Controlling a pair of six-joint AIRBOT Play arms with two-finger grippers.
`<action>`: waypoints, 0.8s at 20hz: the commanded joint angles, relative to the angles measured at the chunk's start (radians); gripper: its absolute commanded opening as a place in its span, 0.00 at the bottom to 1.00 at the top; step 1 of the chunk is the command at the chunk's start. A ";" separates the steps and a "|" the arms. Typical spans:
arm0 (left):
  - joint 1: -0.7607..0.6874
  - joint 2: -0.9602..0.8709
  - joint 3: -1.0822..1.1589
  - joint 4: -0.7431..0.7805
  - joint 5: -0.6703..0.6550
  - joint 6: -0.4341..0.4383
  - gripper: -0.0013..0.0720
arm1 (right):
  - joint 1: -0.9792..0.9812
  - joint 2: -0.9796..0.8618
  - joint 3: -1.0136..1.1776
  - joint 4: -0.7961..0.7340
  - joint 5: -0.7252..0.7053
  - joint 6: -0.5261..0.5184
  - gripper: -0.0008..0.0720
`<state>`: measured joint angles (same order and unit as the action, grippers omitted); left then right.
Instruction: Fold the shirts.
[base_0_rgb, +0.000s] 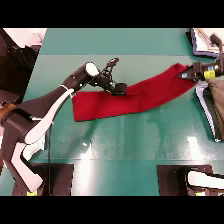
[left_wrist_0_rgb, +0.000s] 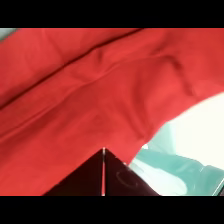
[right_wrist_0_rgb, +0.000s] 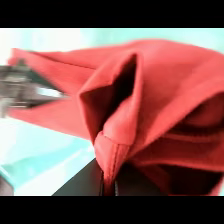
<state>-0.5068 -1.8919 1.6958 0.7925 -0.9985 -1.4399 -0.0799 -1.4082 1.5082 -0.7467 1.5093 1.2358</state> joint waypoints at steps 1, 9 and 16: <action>-0.012 -0.090 0.074 -0.004 0.017 -0.030 0.05 | 0.113 0.020 0.141 0.002 0.020 0.093 0.03; -0.012 -0.099 0.072 -0.012 0.072 -0.028 0.05 | 0.337 -0.082 0.290 0.002 0.036 0.129 0.03; 0.074 -0.050 0.074 0.074 -0.052 -0.023 0.05 | 0.423 -0.129 0.358 -0.013 0.029 0.127 0.03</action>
<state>-0.4782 -1.9709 1.7679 0.8200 -0.9833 -1.4643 0.3084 -1.5185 1.8397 -0.7563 1.5440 1.3602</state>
